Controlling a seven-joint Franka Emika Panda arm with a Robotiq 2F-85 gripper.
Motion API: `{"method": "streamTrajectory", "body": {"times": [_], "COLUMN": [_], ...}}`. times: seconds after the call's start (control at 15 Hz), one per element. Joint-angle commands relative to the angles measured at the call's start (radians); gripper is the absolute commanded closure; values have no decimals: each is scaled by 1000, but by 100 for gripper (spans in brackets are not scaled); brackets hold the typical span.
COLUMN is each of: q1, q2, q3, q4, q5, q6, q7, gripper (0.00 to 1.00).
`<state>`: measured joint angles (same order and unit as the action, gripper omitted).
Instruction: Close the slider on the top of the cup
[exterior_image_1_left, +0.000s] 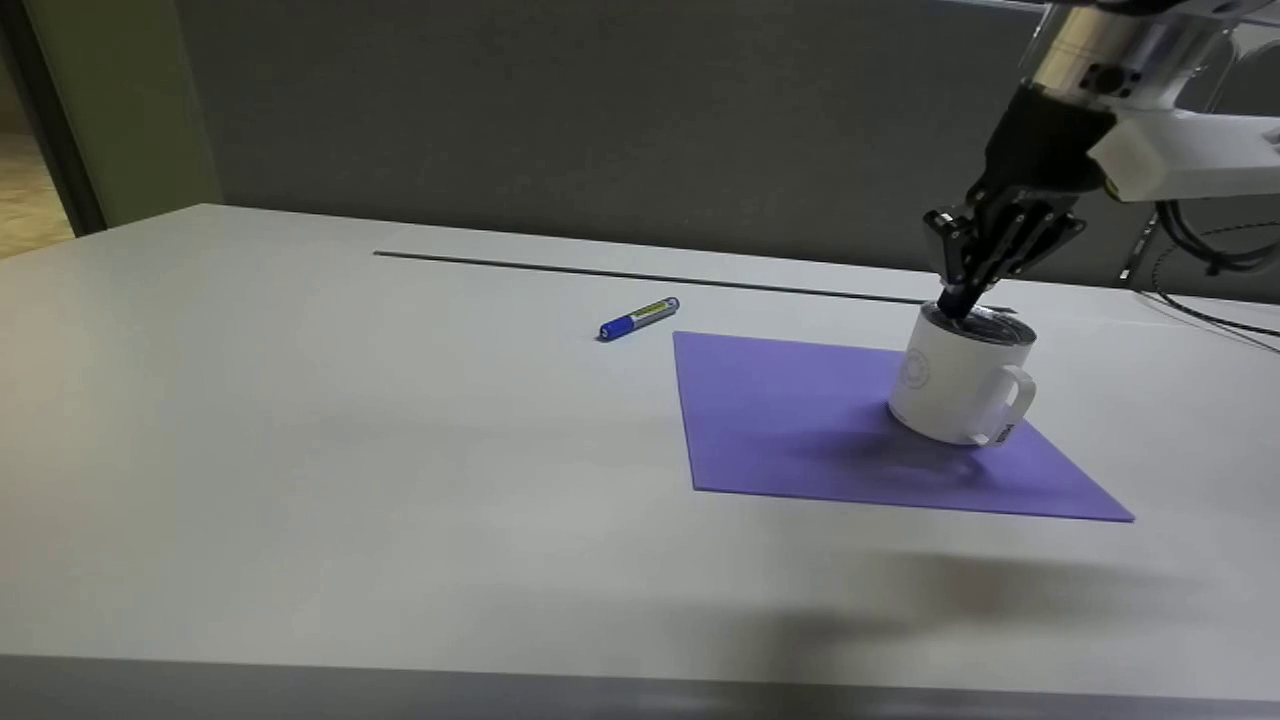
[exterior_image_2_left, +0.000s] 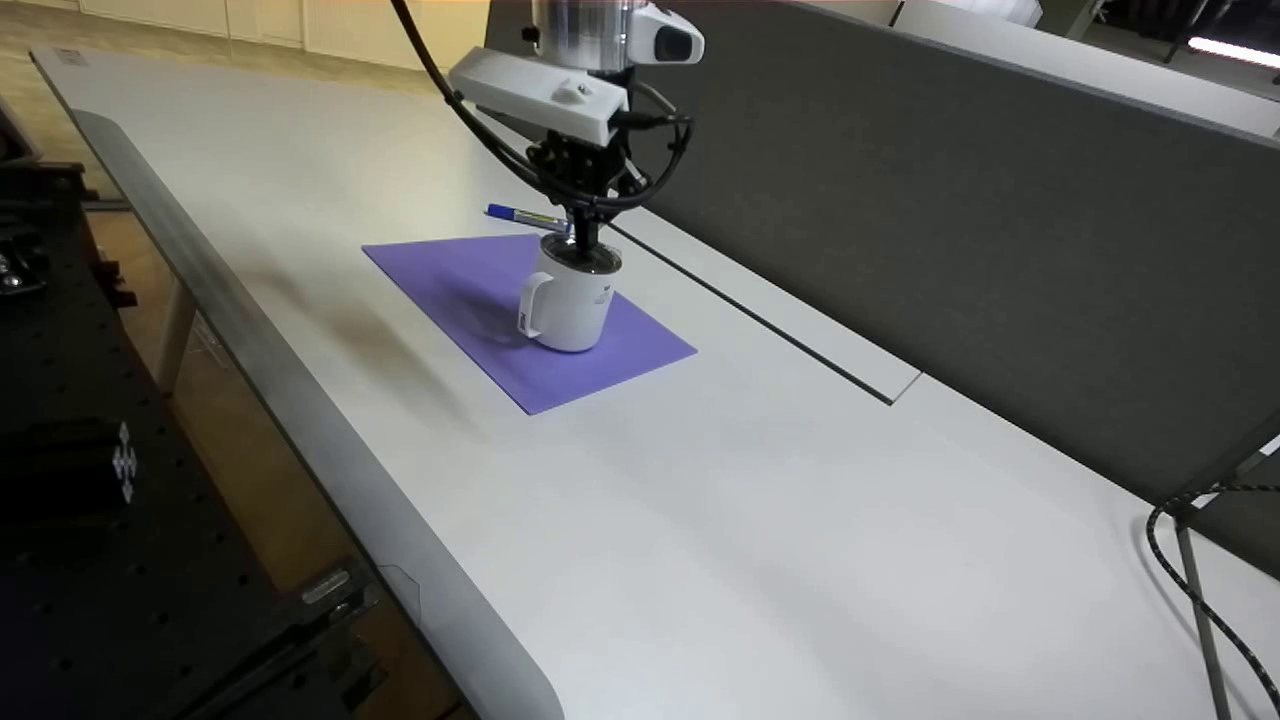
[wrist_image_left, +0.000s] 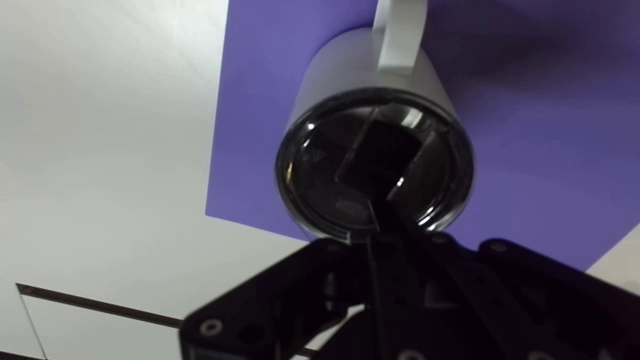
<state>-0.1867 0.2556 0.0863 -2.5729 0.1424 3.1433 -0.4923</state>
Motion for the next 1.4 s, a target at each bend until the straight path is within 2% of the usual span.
{"method": "streamTrajectory", "body": {"times": [0.0,0.73,1.33], "q1": [5,50,67], "q2": [-25,-85,-89], "q3": [-4,-52,-91], "q4": [-25,-76,-74], "q5": [10,-12,-24], "q6": [-21,-106,-129], "q7": [16,35,30], "gripper": [100,100,100]}}
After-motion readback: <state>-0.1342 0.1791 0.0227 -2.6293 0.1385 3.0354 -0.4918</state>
